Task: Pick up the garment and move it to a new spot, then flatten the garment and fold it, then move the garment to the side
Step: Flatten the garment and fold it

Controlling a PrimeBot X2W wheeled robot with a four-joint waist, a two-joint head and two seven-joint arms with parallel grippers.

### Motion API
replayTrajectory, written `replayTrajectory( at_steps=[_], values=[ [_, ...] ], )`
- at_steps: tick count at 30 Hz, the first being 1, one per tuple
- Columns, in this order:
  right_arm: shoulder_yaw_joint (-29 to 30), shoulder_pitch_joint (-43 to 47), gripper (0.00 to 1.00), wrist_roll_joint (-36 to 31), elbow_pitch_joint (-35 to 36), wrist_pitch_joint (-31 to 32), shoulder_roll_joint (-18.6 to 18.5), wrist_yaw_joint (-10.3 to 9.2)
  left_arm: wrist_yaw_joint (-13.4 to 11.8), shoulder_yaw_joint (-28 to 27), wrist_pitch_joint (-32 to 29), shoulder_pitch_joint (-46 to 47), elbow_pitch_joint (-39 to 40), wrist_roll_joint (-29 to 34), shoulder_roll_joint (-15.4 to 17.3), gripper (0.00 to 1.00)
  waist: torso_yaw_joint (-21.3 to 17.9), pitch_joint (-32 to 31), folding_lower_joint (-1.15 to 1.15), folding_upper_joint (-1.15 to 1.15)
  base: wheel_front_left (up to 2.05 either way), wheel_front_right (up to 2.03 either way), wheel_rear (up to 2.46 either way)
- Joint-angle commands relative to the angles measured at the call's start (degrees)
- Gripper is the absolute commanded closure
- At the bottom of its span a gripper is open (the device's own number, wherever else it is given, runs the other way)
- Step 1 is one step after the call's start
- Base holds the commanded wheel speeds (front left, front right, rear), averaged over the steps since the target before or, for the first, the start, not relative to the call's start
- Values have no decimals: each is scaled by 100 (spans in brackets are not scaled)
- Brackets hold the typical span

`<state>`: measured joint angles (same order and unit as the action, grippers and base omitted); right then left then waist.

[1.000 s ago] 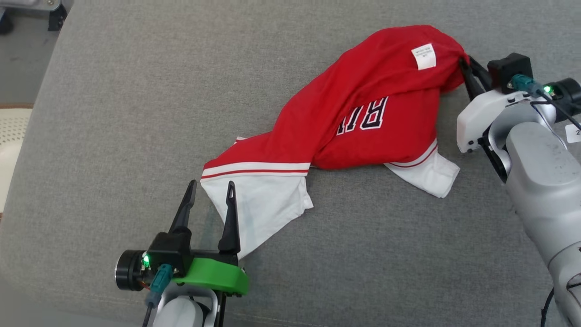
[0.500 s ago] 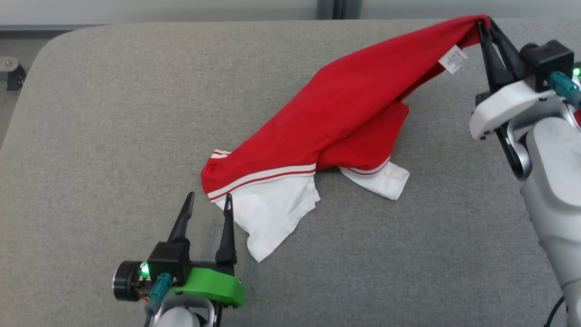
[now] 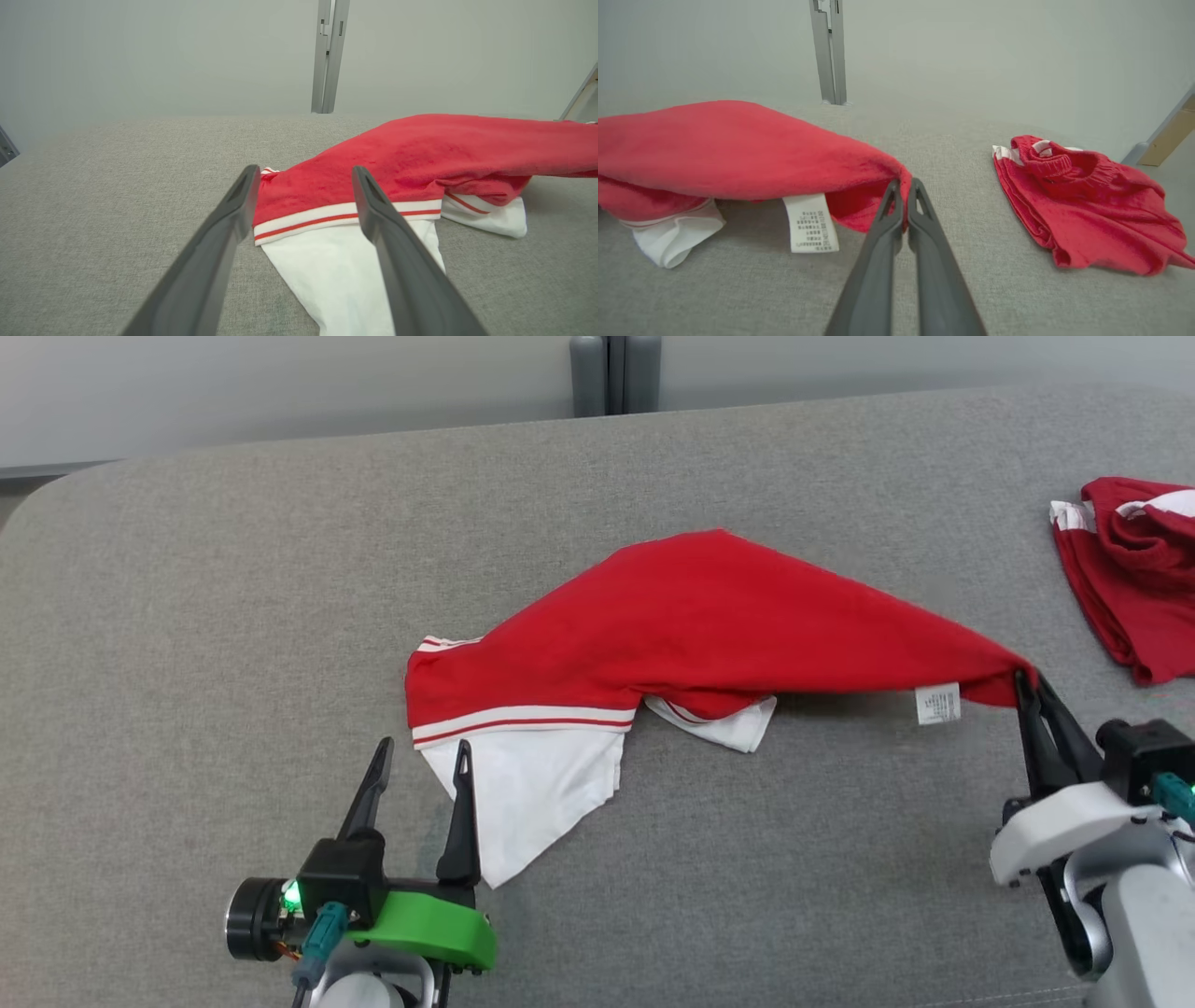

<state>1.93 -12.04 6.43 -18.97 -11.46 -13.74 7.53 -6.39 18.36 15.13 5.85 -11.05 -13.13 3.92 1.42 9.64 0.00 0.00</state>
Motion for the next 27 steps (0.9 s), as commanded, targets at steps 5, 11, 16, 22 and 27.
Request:
replayTrajectory(
  at_steps=[5,11,16,22,27],
  values=[
    [105,447,100,-35,-90,-57,310,-9,-4,-12,0,25,37,13,45,0,7,65,0,0,0,0,0],
    [8,634,100,-152,-328,-192,579,-9,-8,-17,0,45,7,-17,41,0,4,17,0,0,0,0,0],
    [-69,819,100,-146,-478,-279,717,-9,10,7,0,-44,-36,-37,27,0,-9,-107,0,0,0,0,0],
    [66,993,0,-202,-519,-346,828,-9,10,-23,0,-156,-73,-83,21,0,-88,-292,0,0,0,0,0],
    [122,1071,0,-262,-387,-367,864,-9,45,-39,0,-251,-129,-142,8,0,-156,-463,0,0,0,0,0]
  ],
)
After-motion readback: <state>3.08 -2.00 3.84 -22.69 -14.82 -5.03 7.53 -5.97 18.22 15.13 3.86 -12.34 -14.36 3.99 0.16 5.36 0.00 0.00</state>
